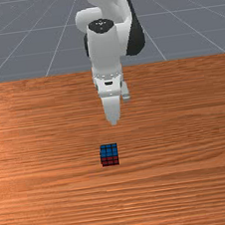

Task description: Rotate the cube till the blue face upward

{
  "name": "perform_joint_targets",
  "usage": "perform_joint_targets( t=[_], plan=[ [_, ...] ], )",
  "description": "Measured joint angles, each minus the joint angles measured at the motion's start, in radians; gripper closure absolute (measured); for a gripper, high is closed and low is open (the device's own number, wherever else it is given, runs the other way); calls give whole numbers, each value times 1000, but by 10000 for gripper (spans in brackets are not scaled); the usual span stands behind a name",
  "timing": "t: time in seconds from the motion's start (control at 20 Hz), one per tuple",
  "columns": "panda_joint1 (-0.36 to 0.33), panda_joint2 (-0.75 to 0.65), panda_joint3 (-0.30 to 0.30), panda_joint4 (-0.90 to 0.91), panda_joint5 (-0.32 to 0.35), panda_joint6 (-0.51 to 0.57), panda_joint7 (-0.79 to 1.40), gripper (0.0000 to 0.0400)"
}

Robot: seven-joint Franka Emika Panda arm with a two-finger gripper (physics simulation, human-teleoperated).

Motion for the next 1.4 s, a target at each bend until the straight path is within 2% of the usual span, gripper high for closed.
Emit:
perform_joint_targets(
  t=[0.25,0.3,0.35,0.4,0.5,0.7,1.4],
  plan=[
    [6,-3,-8,0,4,-6,44,0],
    [6,-40,-16,-33,6,-25,66,157],
    [3,-72,-26,-46,7,-45,92,252],
    [2,-92,-35,-51,7,-57,123,310],
    [5,-110,-49,-58,7,-68,197,367],
    [25,-112,-68,-57,9,-81,355,395],
    [83,-93,-133,-22,36,-139,881,400]
  ],
)
